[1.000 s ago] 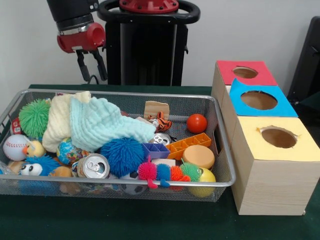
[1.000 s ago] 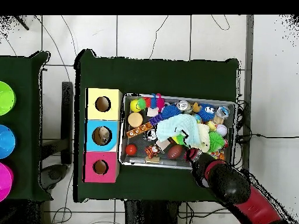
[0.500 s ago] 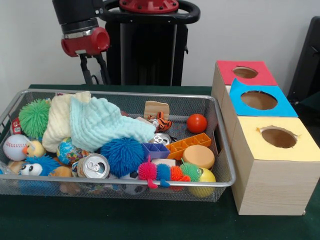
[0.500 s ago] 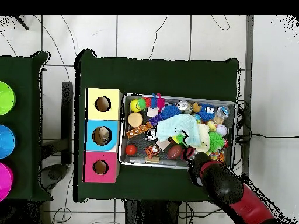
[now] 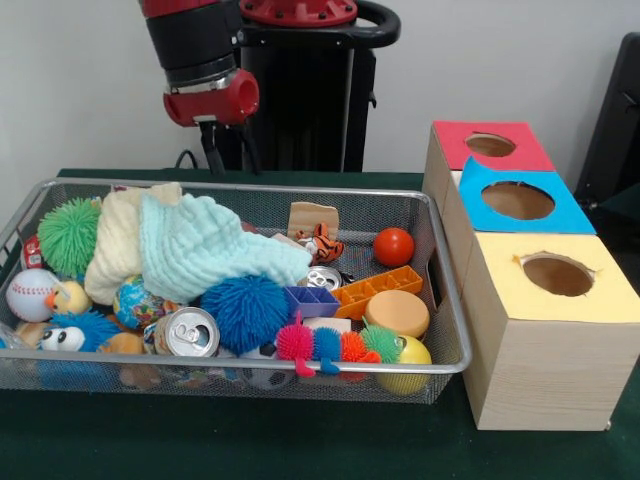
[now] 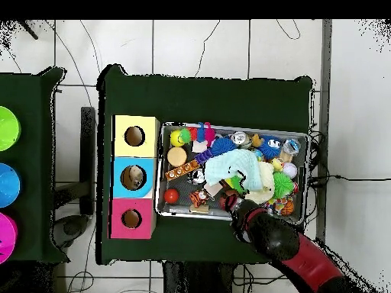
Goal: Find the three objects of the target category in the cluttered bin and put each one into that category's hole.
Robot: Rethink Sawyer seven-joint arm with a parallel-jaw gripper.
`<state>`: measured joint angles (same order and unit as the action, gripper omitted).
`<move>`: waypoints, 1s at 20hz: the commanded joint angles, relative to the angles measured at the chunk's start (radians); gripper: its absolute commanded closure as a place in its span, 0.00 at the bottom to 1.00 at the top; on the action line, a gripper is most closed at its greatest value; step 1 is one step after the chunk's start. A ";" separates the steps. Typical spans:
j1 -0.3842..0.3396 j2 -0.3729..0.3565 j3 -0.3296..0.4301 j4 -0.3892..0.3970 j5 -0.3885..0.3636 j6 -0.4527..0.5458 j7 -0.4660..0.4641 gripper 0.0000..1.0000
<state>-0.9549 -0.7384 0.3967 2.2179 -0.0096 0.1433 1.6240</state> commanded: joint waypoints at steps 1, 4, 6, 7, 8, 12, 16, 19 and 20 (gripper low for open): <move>0.094 0.014 -0.180 -0.229 -0.047 0.128 0.057 0.00; 0.106 0.008 -0.207 -0.262 -0.063 0.190 0.035 0.00; 0.103 0.000 -0.208 -0.279 -0.082 0.241 0.005 0.00; 0.103 -0.002 -0.205 -0.287 -0.091 0.262 -0.007 0.00; 0.096 -0.008 -0.192 -0.296 -0.124 0.299 -0.055 0.00; 0.110 -0.050 -0.194 -0.289 -0.182 0.345 -0.065 0.00; 0.119 -0.004 -0.180 -0.329 -0.170 0.321 0.019 0.00; 0.135 0.037 -0.158 -0.371 -0.151 0.309 0.048 0.00; 0.147 0.053 -0.151 -0.393 -0.146 0.313 0.050 0.00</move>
<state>-0.8440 -0.7542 0.2145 1.9934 -0.1449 0.4084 1.6240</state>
